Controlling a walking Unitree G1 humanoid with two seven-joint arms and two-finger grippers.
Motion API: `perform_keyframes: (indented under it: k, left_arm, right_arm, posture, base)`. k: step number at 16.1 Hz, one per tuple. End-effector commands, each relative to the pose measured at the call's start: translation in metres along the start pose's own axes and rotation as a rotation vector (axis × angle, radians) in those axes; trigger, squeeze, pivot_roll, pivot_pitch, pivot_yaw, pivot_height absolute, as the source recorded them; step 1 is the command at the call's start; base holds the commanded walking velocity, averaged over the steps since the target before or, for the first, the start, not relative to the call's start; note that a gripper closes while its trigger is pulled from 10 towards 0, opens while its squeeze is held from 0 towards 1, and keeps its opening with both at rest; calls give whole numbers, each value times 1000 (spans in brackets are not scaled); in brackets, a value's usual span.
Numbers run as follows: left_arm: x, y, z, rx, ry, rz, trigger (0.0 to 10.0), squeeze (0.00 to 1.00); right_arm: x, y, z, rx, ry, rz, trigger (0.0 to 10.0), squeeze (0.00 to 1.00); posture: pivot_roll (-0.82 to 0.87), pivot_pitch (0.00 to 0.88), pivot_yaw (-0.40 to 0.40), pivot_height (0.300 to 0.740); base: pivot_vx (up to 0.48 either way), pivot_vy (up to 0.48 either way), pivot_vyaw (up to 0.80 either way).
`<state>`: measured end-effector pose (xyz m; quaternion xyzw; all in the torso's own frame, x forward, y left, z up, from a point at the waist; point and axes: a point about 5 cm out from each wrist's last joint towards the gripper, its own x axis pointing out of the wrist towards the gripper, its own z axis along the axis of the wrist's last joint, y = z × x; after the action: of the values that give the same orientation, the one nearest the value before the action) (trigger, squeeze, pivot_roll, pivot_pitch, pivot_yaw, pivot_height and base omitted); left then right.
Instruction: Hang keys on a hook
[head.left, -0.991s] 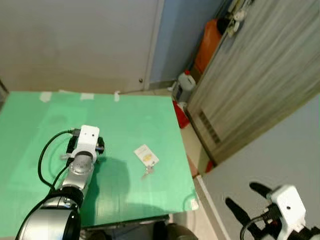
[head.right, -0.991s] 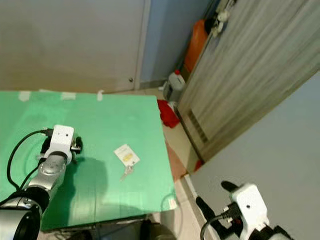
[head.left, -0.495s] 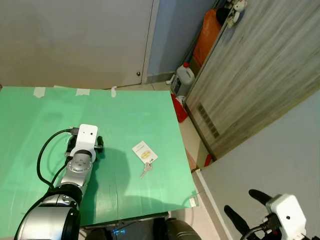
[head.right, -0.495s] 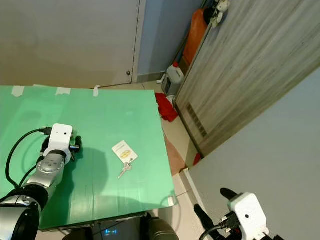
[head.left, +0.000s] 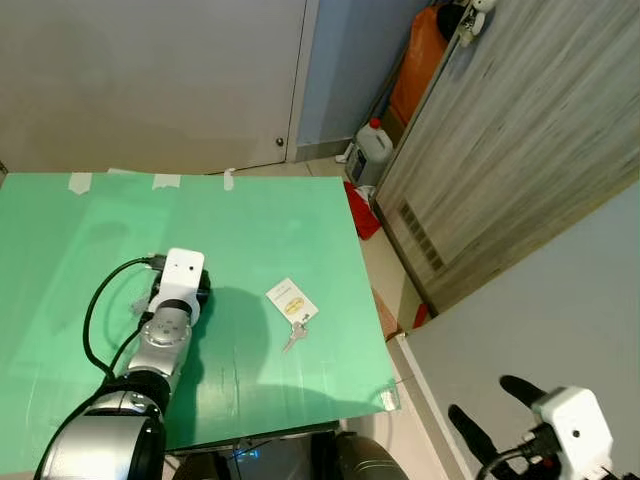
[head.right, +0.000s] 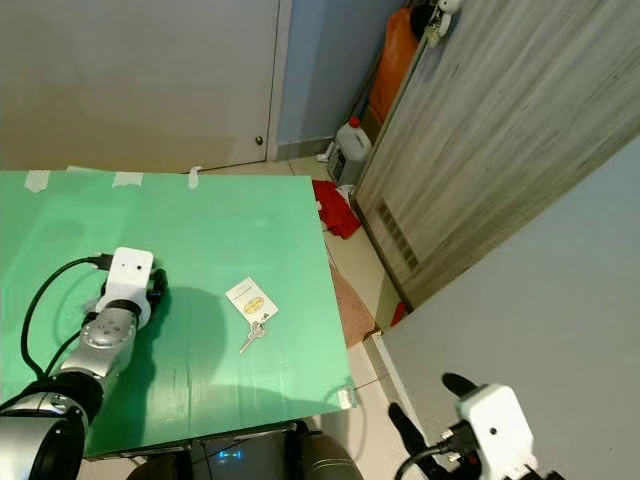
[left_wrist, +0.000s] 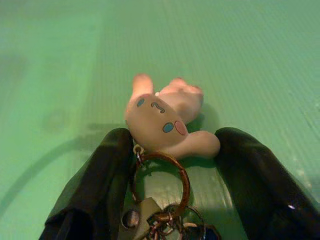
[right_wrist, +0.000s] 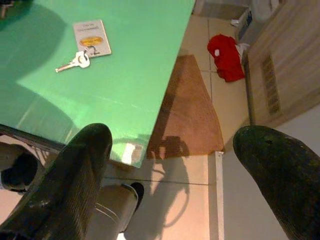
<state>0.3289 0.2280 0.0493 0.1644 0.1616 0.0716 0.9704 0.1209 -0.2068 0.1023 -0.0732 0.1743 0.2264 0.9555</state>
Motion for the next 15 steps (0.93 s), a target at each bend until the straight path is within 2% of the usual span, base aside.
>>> perform_keyframes:
  k: [1,2,7,8,9,11,12,13,15]
  left_arm:
    - [-6,-8,-18,-35,66,-30,0,0]
    - [-6,-6,-18,-67,68,-25,0,0]
    - [-2,-11,9,-128,-86,-49,0,0]
    - [-1,-13,25,-151,-163,-66,0,0]
    - [0,-13,40,-165,-235,-73,0,0]
    - [0,-11,49,-162,-277,-70,0,0]
    - [-3,-10,67,-116,-350,-97,0,0]
    - [-6,-11,75,-91,-386,-113,0,0]
    - [-17,-16,92,-132,-465,-144,0,0]
  right_arm:
    - [-2,0,1,-12,7,-13,10000,0]
    - [0,-1,1,-14,6,-12,10000,0]
    - [21,1,3,-8,-49,-16,10000,0]
    - [38,4,3,8,-77,-12,10000,0]
    - [59,-5,12,14,-116,-14,10000,0]
    - [74,-12,22,18,-148,-20,10000,0]
    - [98,-13,37,19,-204,-19,10000,0]
    - [106,-14,41,21,-224,-22,10000,0]
    - [122,-16,46,17,-258,-37,10000,0]
  posture:
    - [-360,252,-163,740]
    - [-354,245,-161,740]
    - [-275,195,-120,740]
    - [-209,160,-91,740]
    - [-187,147,-83,740]
    - [-154,127,-74,740]
    - [-100,93,-62,740]
    - [-85,82,-59,740]
    - [-49,45,-47,740]
  base:
    - [0,0,0]
    - [0,0,0]
    - [0,0,0]
    - [0,0,0]
    - [0,0,0]
    - [0,0,0]
    - [0,0,0]
    - [0,0,0]
    - [0,0,0]
